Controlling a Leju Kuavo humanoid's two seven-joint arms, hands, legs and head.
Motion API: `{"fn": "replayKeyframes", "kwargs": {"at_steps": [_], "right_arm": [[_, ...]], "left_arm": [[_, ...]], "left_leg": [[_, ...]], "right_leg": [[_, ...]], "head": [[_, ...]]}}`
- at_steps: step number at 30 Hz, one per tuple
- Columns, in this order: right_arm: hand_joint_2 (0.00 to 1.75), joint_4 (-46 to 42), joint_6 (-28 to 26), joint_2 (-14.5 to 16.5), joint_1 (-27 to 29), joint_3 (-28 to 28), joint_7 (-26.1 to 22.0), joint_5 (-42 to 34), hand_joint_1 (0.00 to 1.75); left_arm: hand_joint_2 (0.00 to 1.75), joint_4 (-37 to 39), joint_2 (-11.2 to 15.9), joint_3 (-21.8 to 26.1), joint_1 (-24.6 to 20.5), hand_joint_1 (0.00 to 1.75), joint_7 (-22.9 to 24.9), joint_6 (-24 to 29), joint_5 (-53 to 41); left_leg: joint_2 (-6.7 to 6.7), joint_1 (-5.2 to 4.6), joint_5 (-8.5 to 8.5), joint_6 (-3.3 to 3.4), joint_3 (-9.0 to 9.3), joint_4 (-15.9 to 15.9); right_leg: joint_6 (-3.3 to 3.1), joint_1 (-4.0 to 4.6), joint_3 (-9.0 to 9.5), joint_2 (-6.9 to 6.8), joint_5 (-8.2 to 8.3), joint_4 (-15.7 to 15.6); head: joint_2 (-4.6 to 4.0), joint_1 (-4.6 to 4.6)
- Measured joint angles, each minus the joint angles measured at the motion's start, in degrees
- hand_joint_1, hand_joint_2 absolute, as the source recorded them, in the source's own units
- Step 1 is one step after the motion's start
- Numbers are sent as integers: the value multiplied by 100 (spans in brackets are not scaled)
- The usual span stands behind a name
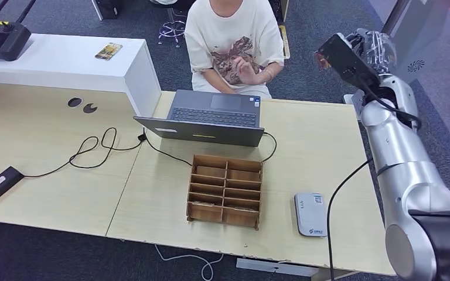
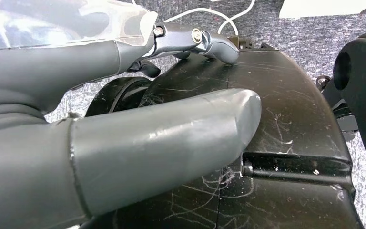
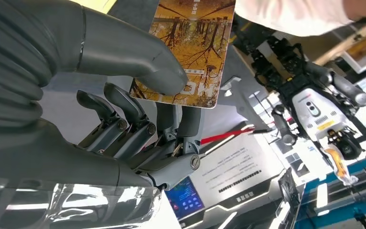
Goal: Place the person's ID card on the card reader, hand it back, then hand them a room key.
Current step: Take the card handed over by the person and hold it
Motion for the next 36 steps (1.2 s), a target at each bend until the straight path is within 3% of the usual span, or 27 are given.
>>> {"fn": "replayKeyframes", "kwargs": {"at_steps": [4,11,15,17,21,25,29,36], "right_arm": [[175,-217,300,-25,20,-160,-158,-580,175],[175,-977,1613,-365,346,-521,-378,-2502,175],[175,-1484,2735,-803,772,-755,-308,-4270,175],[175,-1774,2994,-1135,1102,-823,-276,-4913,175],[175,-2510,2839,-1760,2082,-1038,-286,-5584,175],[175,-3473,2461,-2090,3549,-1434,-424,-5921,175],[175,-4453,2186,-2103,5053,-1864,-586,-6095,175],[175,-5392,2074,-1820,6253,-2009,-492,-5967,175]], "left_arm": [[0,0,0,0,9,0,5,22,0],[0,0,-4,-1,27,0,51,71,0],[0,0,-4,-2,29,0,91,87,0],[0,0,-3,-2,36,0,115,107,0],[0,0,-2,-2,46,0,169,142,0],[0,0,0,-2,59,0,227,192,0],[0,0,0,-2,73,0,267,232,0],[0,0,-2,-2,74,0,311,249,0]], "left_leg": [[1,0,0,0,0,1],[-2,-1,-1,1,-4,3],[-22,0,-3,4,-6,9],[-38,1,-4,5,-11,9],[-40,0,-11,14,-13,9],[-45,4,-24,26,-8,7],[-51,3,-31,24,-13,-2],[-23,3,-39,11,3,-7]], "right_leg": [[0,0,-3,1,0,-1],[1,-1,-7,0,0,-4],[4,-1,-4,-19,-1,-10],[7,0,0,-34,-4,-13],[13,1,7,-38,-8,-19],[19,4,14,-43,-18,-25],[21,2,14,-47,-31,-21],[16,2,12,-19,-36,-17]], "head": [[0,0],[0,0],[0,0],[0,1],[0,1],[0,-9],[0,-8],[0,-8]]}}
